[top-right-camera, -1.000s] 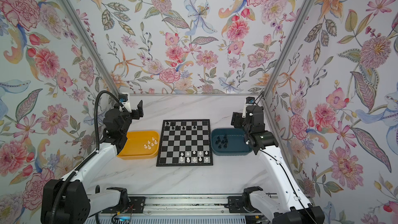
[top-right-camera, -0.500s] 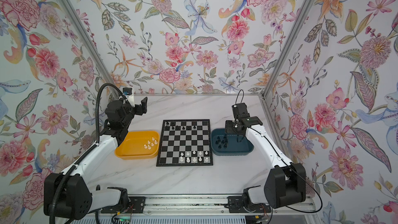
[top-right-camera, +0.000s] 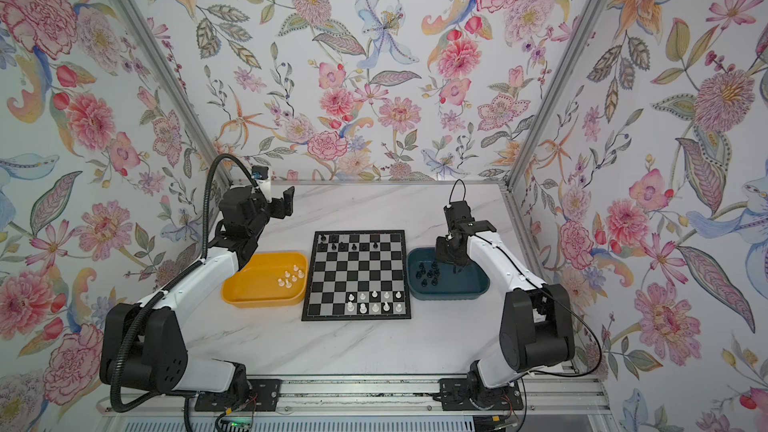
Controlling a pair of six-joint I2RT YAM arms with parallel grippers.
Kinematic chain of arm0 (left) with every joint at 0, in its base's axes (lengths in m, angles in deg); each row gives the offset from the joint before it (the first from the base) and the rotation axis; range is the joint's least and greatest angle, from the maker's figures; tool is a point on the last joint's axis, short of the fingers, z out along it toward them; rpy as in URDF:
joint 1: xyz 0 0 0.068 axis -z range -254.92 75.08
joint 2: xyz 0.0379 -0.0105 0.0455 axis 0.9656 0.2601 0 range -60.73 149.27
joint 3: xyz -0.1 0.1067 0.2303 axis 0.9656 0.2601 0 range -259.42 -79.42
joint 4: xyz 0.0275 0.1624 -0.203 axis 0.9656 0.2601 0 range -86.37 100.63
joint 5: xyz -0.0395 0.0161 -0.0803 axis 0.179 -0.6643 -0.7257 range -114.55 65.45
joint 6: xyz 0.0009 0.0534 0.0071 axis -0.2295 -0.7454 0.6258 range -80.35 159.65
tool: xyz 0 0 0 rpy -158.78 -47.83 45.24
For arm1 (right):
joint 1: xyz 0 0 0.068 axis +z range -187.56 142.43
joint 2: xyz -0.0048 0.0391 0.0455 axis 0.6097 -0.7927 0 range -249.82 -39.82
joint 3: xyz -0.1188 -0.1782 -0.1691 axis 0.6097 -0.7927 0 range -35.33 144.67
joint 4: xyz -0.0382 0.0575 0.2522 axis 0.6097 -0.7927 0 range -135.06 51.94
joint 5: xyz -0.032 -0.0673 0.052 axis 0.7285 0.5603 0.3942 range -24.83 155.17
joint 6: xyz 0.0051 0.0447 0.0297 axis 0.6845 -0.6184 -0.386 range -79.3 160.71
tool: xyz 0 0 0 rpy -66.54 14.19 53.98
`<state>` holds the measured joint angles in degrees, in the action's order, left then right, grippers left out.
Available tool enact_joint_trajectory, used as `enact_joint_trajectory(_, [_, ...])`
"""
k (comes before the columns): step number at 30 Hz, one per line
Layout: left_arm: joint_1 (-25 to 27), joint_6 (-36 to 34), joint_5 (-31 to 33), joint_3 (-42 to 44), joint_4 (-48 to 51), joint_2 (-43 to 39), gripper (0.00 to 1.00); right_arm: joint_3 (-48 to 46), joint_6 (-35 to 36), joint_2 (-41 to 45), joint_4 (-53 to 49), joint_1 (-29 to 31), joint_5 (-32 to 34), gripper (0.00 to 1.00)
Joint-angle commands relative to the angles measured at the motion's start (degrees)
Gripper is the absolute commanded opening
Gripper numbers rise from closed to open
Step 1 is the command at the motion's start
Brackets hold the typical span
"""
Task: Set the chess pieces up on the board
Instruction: 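Raise the left arm above the yellow tray while the right arm reaches the teal tray, then lower the right gripper into the teal tray and grasp a black piece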
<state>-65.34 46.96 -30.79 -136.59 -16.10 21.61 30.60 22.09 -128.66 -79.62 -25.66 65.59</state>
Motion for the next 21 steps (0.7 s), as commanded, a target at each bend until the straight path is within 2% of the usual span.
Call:
enact_joint_trajectory(1, [0.61,-0.97,0.17,-1.92,-1.69,0.45,0.84,-0.95,-1.38,-1.36,-0.82,-0.14,-0.98,0.44])
enact_joint_trajectory(12, [0.83,-1.33,0.25,-1.78,-1.68,1.23,0.84,-2.91,-3.58,-4.47,1.75,0.01,-3.35,0.33])
enact_joint_trajectory(21, [0.79,-1.51,-0.31,-2.42,-1.68,2.12,0.85,-2.92,-4.74,-6.03,2.39,0.30,-3.81,0.31])
